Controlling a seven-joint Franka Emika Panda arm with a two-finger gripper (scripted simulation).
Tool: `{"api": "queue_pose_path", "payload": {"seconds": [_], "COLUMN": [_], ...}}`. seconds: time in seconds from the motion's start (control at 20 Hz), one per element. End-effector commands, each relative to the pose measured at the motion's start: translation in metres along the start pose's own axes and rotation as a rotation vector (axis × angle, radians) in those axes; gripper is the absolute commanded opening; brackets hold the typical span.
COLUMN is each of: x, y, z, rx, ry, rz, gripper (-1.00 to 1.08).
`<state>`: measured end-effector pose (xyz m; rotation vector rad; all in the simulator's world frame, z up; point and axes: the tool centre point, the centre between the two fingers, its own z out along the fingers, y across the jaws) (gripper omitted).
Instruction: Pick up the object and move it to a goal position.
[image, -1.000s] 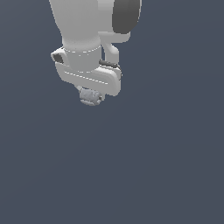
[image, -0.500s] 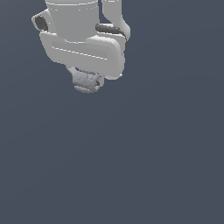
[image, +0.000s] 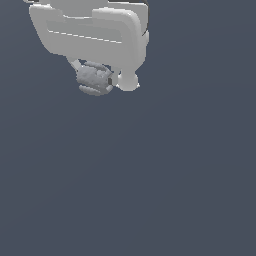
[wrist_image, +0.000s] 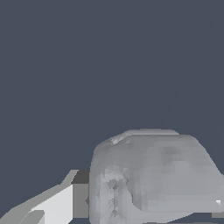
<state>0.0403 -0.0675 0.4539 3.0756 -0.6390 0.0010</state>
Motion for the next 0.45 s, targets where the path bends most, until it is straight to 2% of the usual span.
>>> {"api": "queue_pose_path", "payload": {"seconds": [0.0, 0.4], "x": [0.0017, 0.0039], "y": [-0.0009, -0.0019], "z": [-0.0059, -0.0128], "rx": [0.0, 0.0], "ry": [0.0, 0.0], "rz": [0.0, 0.0], "gripper": [-1.0, -1.0]}}
